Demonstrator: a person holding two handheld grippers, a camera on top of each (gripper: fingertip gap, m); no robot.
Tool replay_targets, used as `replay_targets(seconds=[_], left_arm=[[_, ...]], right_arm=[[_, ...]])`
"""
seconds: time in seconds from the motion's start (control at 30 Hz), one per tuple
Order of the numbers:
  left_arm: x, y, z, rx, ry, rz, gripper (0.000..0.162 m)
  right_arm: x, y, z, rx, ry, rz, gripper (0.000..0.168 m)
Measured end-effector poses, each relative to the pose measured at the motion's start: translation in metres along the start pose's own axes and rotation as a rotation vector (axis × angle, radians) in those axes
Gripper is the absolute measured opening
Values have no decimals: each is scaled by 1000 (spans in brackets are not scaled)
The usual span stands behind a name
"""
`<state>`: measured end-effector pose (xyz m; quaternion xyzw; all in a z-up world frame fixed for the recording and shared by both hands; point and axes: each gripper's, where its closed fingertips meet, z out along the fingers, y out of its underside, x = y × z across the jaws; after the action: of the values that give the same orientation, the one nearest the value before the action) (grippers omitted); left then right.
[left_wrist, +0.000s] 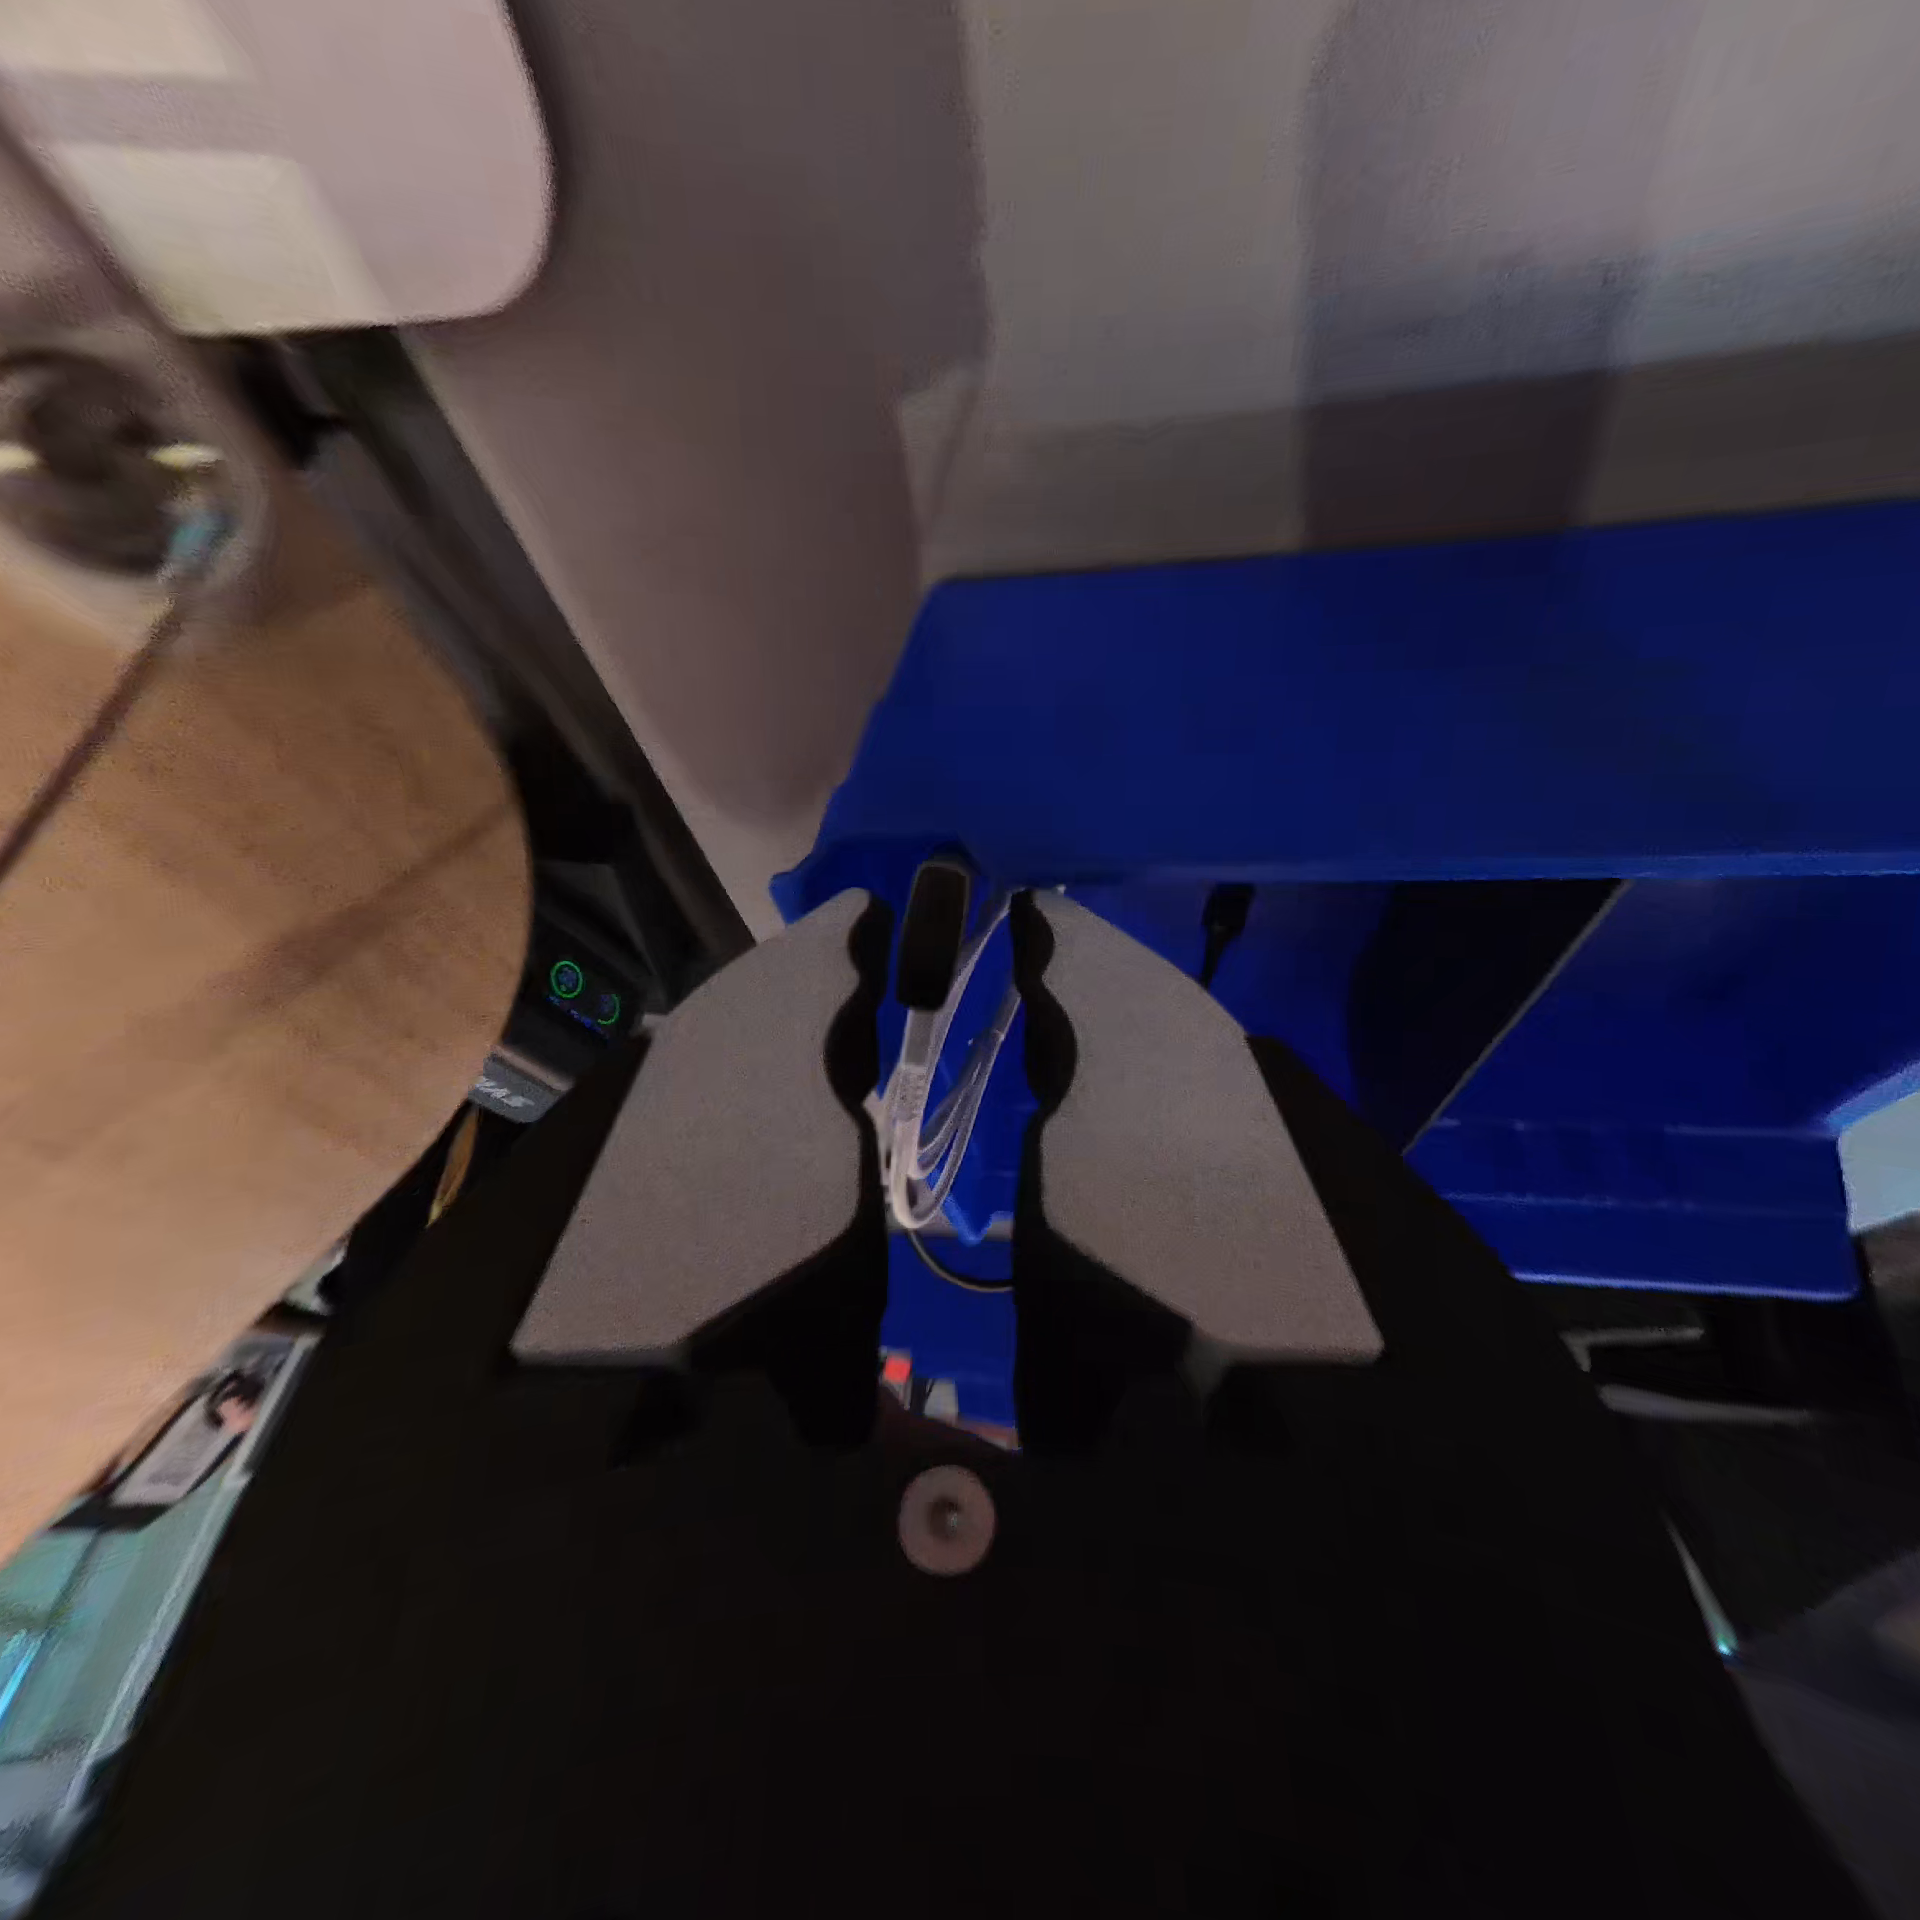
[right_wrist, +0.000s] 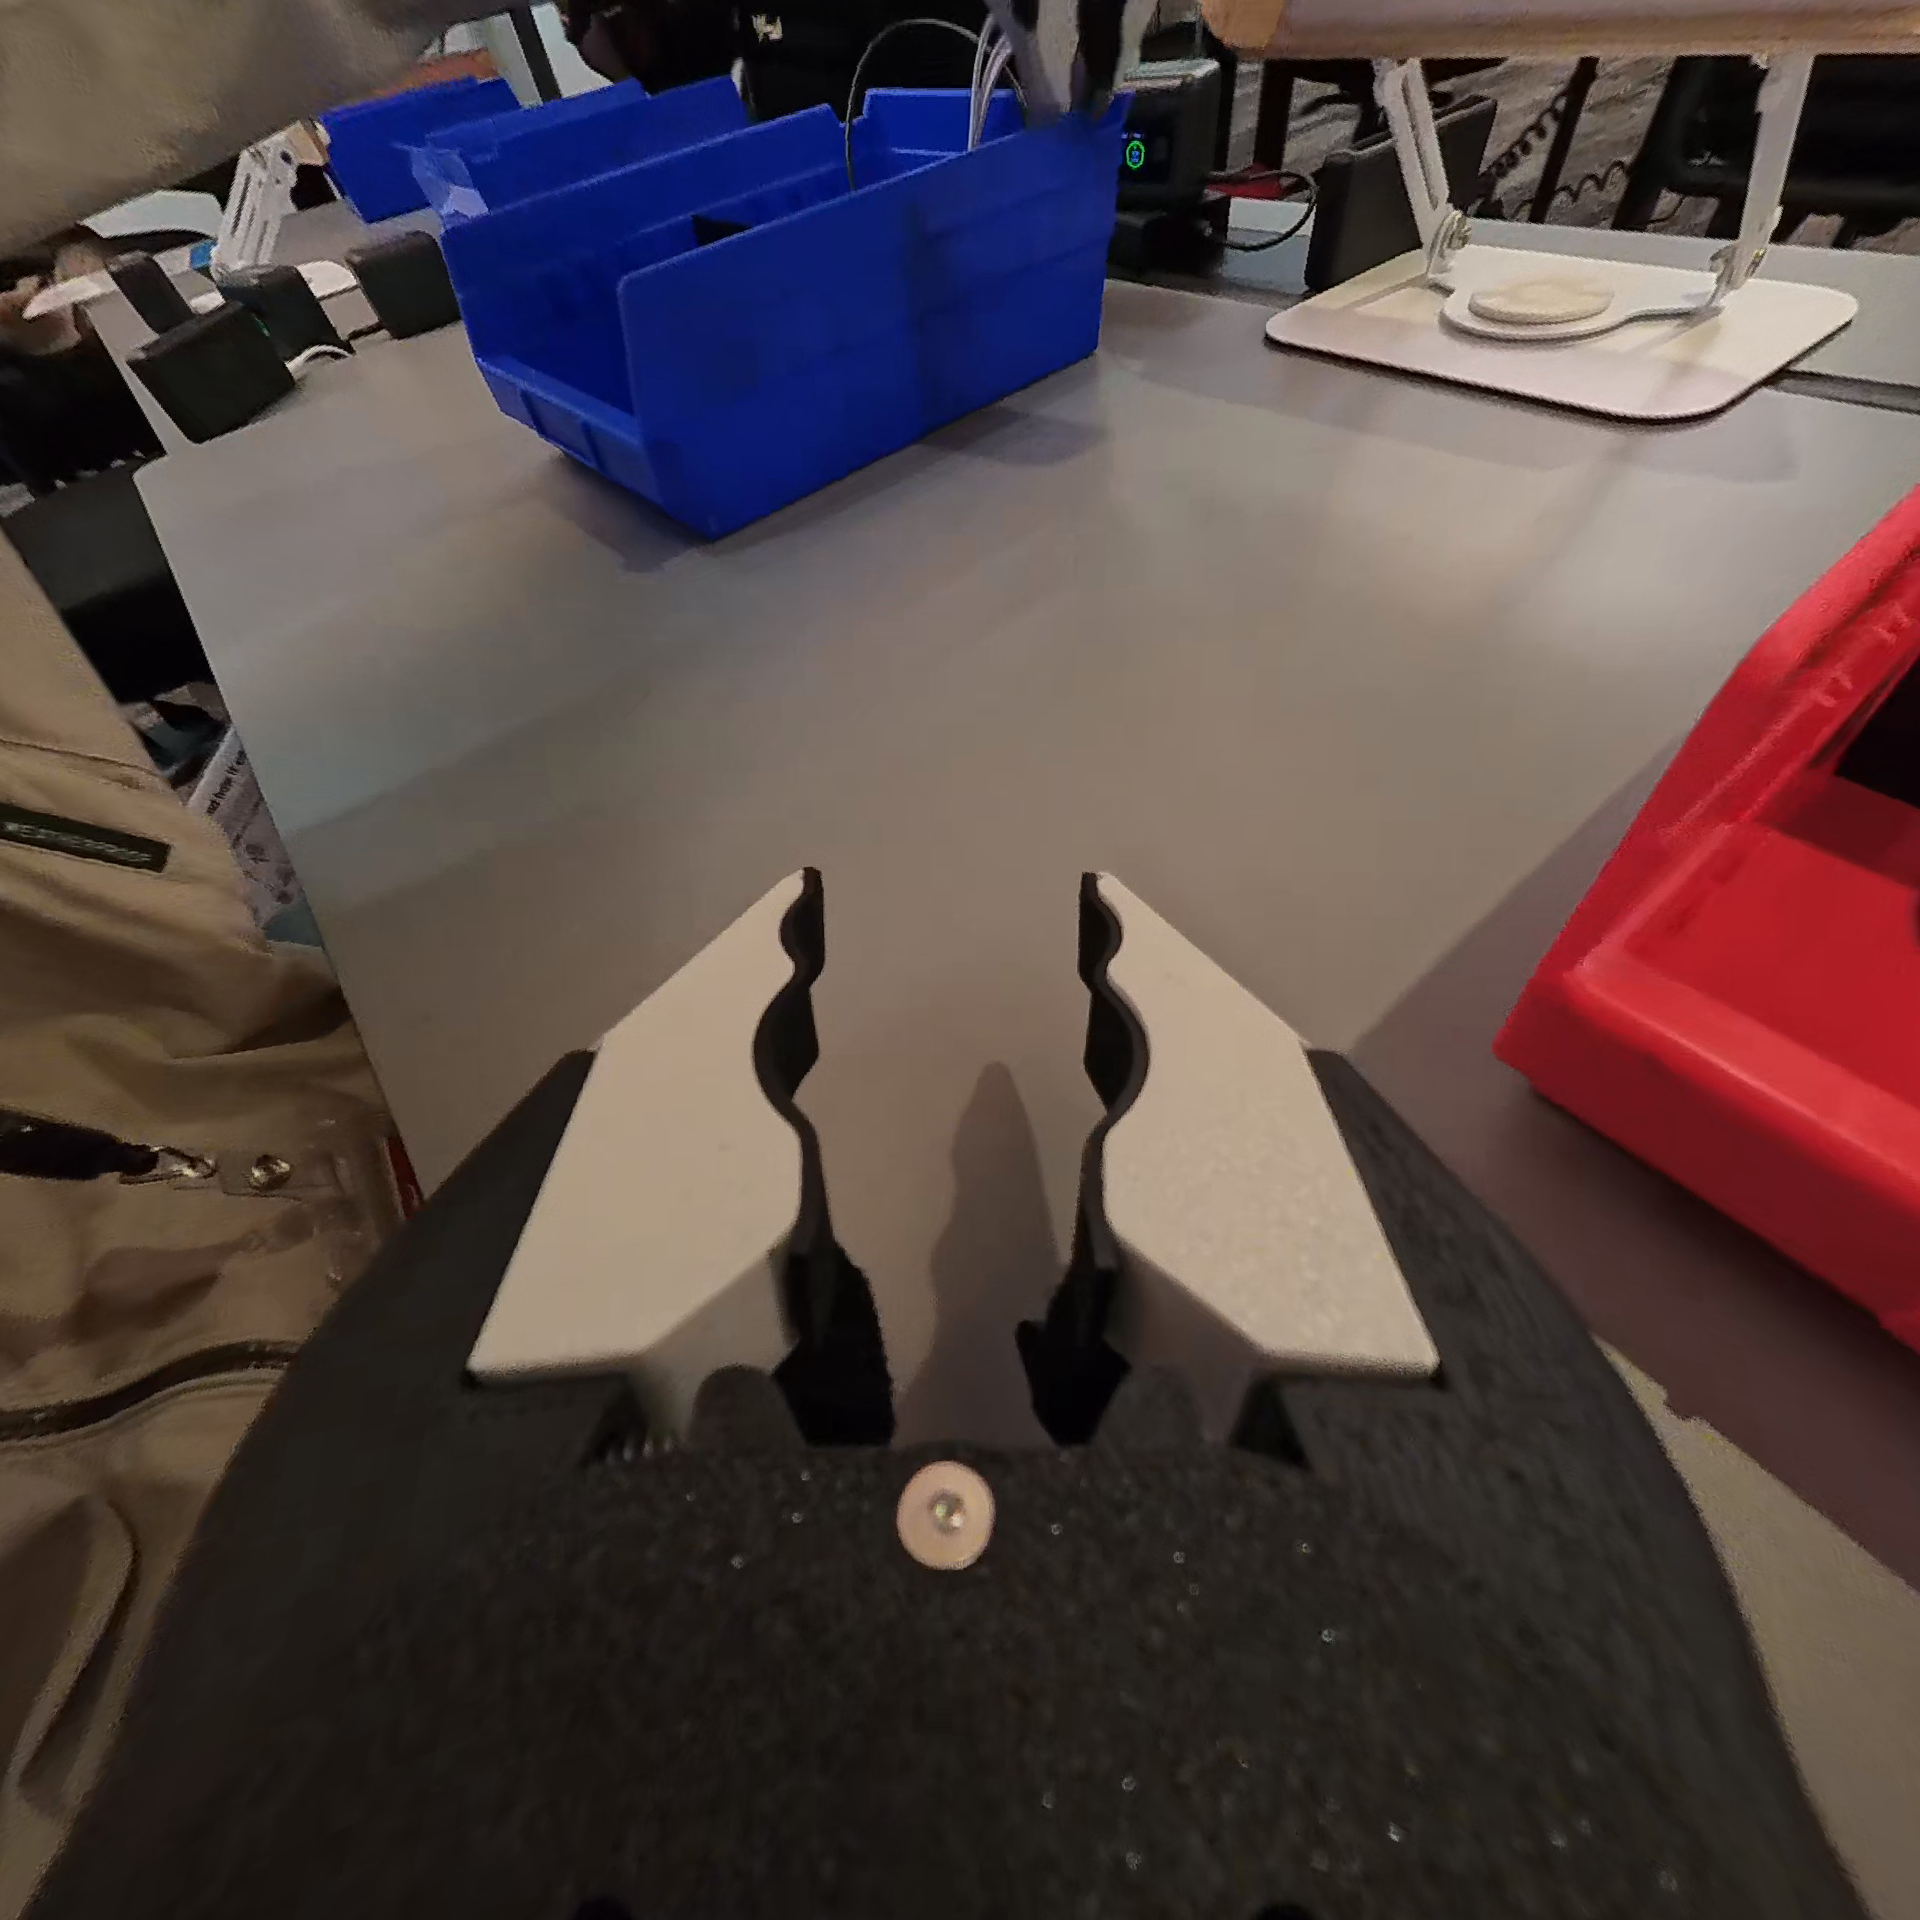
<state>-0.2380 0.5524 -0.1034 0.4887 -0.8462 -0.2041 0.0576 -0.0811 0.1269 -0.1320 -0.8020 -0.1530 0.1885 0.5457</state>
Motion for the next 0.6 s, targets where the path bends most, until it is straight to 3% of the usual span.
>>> replay_targets(seconds=[0.07, 0.13, 0.27, 0.4, 0.6], left_arm=[[-3, 3, 8, -62, -21, 37, 11], [-3, 3, 9, -77, -16, 54, 11], [-5, 5, -18, 50, -59, -46, 10], [-13, 33, -93, 308, -164, -240, 10], [-1, 86, -256, 858, -378, -504, 10]], right_arm=[[1, 1, -2, -3, -6, 9, 48], [2, 3, -2, -8, -6, 16, 48], [0, 2, -1, -7, -24, 35, 48], [-6, 0, 0, -8, -27, 6, 47], [-16, -10, 4, 17, -15, -51, 47]])
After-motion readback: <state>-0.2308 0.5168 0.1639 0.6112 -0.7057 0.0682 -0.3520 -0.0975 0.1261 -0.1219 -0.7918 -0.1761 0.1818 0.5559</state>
